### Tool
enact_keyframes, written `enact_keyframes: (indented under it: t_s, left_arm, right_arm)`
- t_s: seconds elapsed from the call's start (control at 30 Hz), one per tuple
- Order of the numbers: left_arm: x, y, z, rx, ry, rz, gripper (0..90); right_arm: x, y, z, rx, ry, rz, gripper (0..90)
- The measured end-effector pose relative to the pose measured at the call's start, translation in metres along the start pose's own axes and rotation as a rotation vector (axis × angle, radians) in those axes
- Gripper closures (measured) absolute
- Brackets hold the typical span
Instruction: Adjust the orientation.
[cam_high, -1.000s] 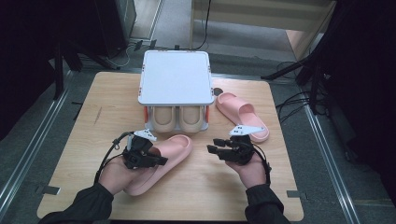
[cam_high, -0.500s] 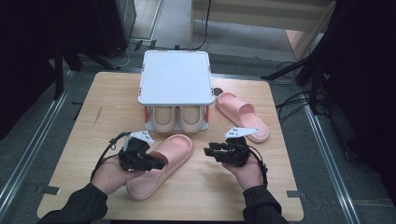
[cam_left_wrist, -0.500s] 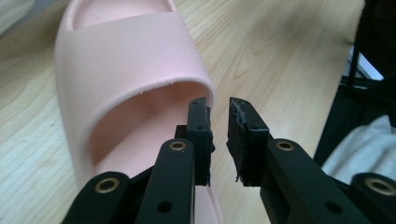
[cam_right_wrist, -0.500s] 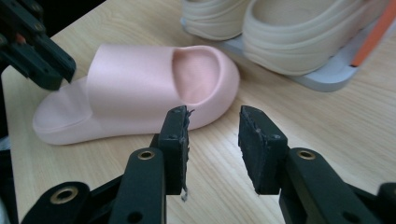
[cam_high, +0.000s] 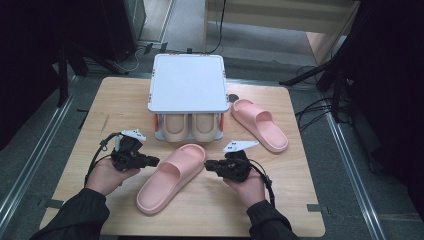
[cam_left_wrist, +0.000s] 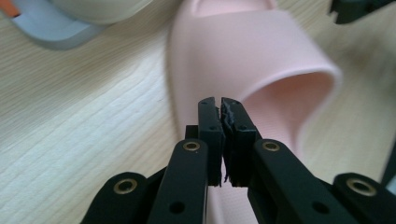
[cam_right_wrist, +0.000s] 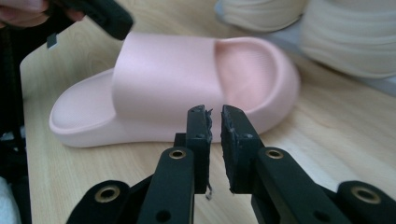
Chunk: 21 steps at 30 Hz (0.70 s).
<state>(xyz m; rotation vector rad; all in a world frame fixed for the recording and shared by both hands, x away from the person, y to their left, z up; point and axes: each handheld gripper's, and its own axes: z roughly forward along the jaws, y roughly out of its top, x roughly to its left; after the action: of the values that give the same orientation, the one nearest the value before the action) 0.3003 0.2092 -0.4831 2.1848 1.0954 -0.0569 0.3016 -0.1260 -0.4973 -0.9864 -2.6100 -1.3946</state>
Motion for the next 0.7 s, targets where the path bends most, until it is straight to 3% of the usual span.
enact_keyframes:
  t_s: [0.23,0.37,0.7]
  left_arm:
    - [0.011,-0.005,0.011,0.015,-0.003,-0.038,85.8]
    - [0.005,-0.008,0.014,0.031,-0.003,-0.027,86.0]
    - [-0.006,-0.018,0.013,0.046,-0.040,-0.040,86.0]
  right_arm:
    - [0.012,-0.002,0.024,0.058,0.036,-0.022,84.4]
    - [0.014,-0.001,0.033,0.082,0.036,-0.029,84.5]
    - [0.006,0.004,0.038,0.078,0.030,-0.005,87.7]
